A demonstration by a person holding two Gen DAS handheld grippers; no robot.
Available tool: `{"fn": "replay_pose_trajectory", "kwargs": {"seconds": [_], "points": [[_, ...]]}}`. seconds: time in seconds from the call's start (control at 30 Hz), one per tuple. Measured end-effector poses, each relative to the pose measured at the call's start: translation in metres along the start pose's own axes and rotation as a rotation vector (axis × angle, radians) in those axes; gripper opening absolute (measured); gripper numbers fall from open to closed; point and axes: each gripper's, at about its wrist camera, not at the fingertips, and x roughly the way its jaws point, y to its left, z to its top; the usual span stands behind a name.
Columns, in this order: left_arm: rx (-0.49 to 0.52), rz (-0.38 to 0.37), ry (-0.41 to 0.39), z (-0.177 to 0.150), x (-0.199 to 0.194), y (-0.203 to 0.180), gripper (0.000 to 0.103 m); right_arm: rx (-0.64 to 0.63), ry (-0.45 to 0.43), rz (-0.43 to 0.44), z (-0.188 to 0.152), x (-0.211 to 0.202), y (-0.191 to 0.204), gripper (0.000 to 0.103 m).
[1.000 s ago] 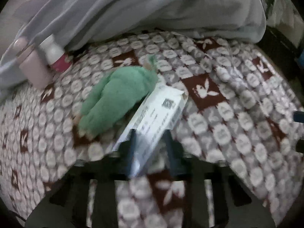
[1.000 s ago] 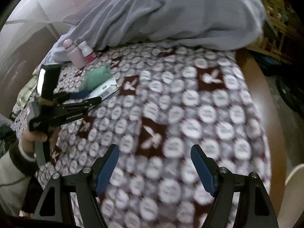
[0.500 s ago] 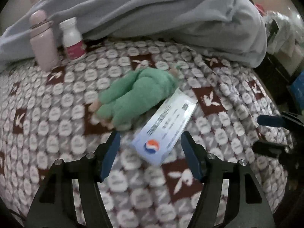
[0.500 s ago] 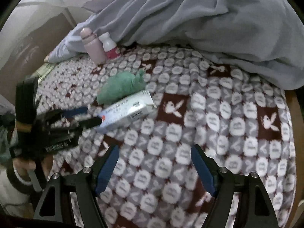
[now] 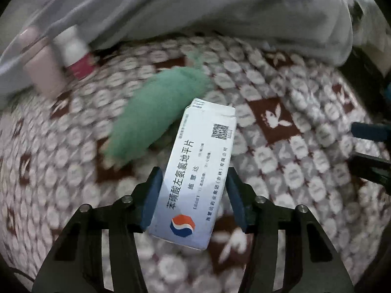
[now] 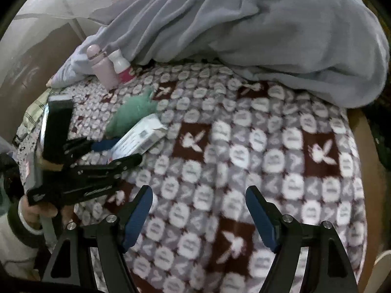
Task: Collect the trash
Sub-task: 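Grasp the white medicine box with the left tool while the right tool grasps the green cloth toy, then carry the medicine box and green cloth toy over the cream bucket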
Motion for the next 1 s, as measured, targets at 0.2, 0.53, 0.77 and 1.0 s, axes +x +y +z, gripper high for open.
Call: {"fn": "replay_pose_trajectory", "kwargs": {"seconds": [0.2, 0.53, 0.77, 1.0], "points": [[-0.084, 0.065, -0.05, -0.034, -0.053, 0.047, 0.05, -0.082, -0.008, 0.062, 0.037, 0.029, 0.039, 0.081], [-0.168, 0.125, -0.026, -0.074, -0.071, 0.091, 0.05, -0.113, 0.048, 0.07, 0.081, 0.112, 0.091, 0.083], [-0.19, 0.094, -0.025, -0.076, -0.069, 0.081, 0.05, -0.078, 0.037, 0.099, 0.065, 0.11, 0.078, 0.059], [-0.2, 0.076, -0.055, -0.075, -0.079, 0.051, 0.05, -0.084, -0.024, 0.103, 0.028, 0.049, 0.069, 0.054]]}}
